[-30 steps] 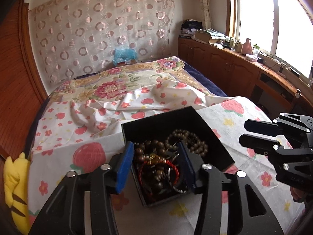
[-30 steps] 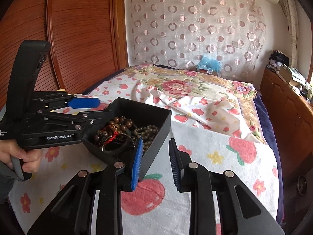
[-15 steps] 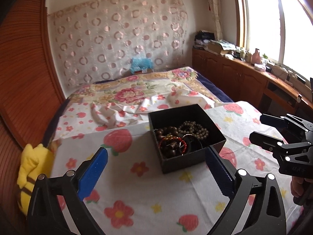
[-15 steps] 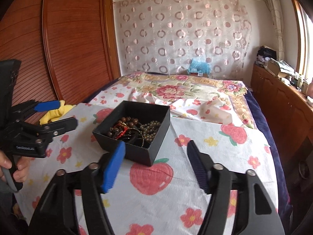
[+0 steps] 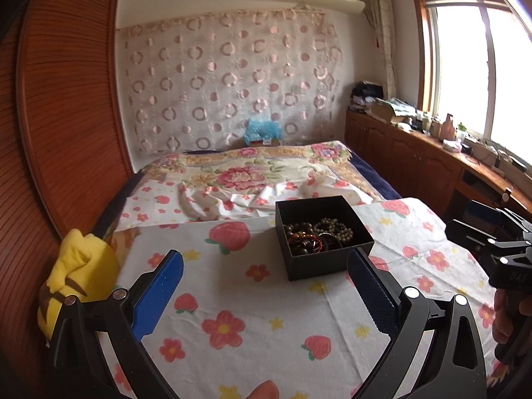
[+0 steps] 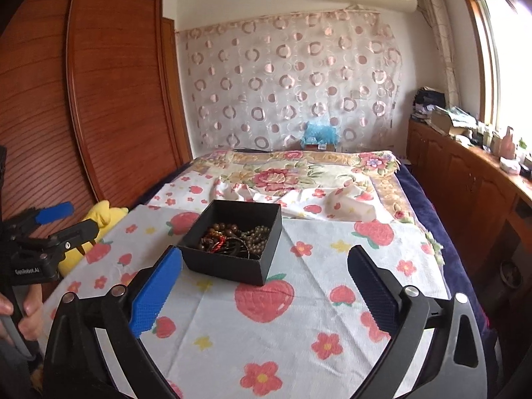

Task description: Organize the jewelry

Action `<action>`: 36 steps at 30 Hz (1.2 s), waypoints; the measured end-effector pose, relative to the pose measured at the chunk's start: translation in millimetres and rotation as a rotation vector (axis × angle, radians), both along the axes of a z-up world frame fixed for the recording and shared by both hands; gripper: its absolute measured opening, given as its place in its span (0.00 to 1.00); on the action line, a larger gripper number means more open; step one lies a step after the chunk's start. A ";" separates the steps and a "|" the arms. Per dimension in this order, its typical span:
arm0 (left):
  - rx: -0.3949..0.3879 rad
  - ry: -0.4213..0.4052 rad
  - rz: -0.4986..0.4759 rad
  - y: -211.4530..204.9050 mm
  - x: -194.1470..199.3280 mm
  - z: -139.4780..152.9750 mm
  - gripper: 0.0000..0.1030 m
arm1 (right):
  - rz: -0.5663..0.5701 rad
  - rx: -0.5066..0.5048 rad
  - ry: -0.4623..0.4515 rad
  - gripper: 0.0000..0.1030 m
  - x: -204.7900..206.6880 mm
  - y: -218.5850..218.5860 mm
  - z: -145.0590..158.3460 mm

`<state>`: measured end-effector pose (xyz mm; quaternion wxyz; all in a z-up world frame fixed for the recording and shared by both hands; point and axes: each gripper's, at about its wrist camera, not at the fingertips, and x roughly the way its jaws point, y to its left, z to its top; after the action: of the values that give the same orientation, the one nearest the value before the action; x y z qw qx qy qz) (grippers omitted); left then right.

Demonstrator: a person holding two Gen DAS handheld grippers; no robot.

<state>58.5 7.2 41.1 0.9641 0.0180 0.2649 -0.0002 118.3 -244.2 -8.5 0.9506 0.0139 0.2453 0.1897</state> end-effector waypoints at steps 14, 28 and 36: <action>-0.005 0.000 0.015 -5.2 -28.3 -5.5 0.92 | -0.100 -0.008 -0.040 0.97 -36.5 -14.5 -1.1; -0.008 -0.003 0.012 -7.6 -30.1 -5.6 0.92 | -0.093 -0.009 -0.042 0.97 -40.7 -16.8 -6.6; -0.006 -0.003 0.013 -8.3 -30.5 -6.3 0.92 | -0.092 -0.009 -0.043 0.97 -41.3 -15.7 -7.6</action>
<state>28.0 -1.1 34.8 0.9646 0.0132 0.2633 0.0051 76.9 -259.9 -16.0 0.9635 0.0168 0.2247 0.1447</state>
